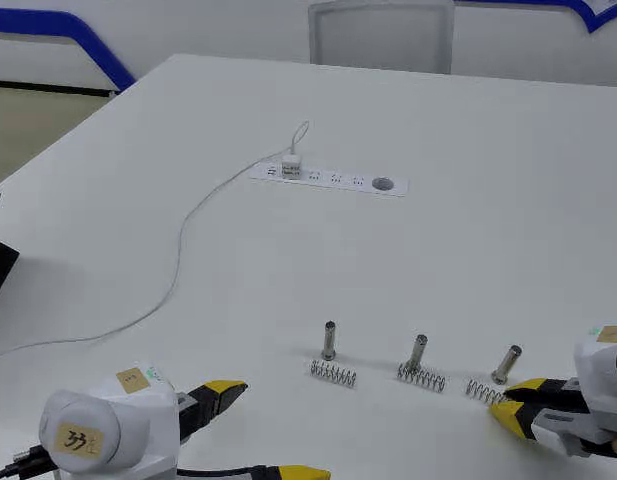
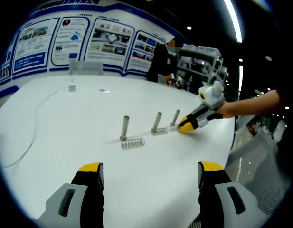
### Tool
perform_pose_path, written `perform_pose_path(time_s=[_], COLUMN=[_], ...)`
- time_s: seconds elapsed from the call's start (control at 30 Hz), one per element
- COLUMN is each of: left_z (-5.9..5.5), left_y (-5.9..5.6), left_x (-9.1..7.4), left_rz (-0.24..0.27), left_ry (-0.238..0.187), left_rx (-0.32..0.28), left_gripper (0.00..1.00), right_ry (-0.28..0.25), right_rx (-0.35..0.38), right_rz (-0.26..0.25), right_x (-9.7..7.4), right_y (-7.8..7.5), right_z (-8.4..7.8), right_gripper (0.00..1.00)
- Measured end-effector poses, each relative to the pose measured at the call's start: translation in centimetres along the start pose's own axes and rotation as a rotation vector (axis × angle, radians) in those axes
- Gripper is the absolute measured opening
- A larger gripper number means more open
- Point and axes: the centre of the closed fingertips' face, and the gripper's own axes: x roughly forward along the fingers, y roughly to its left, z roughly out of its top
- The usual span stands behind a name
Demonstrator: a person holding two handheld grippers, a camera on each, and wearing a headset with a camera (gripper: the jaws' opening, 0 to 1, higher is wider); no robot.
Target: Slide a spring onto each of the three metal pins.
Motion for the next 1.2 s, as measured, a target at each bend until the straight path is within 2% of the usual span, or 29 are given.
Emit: perform_pose_path(time_s=[0.53, 0.63, 0.8, 1.2], left_z=[0.2, 0.1, 0.0, 0.1], left_y=[-0.1, -0.2, -0.3, -0.8], left_x=[0.0, 0.0, 0.0, 0.2], left_rz=[-0.004, -0.007, -0.009, -0.037], left_ry=[-0.006, -0.002, 0.006, 0.003], left_rx=[0.006, 0.008, 0.015, 0.017], left_gripper=[0.83, 0.83, 0.83, 0.83], right_ry=[0.02, 0.025, 0.03, -0.014], right_rx=[0.024, 0.008, -0.001, -0.005], right_rz=[0.027, 0.037, 0.024, 0.016], right_x=[-0.6, -0.7, -0.9, -2.9], right_y=[0.6, 1.1, 1.1, 1.7], right_z=[-0.6, -0.7, -0.8, 0.4], right_gripper=[0.11, 0.11, 0.11, 0.1])
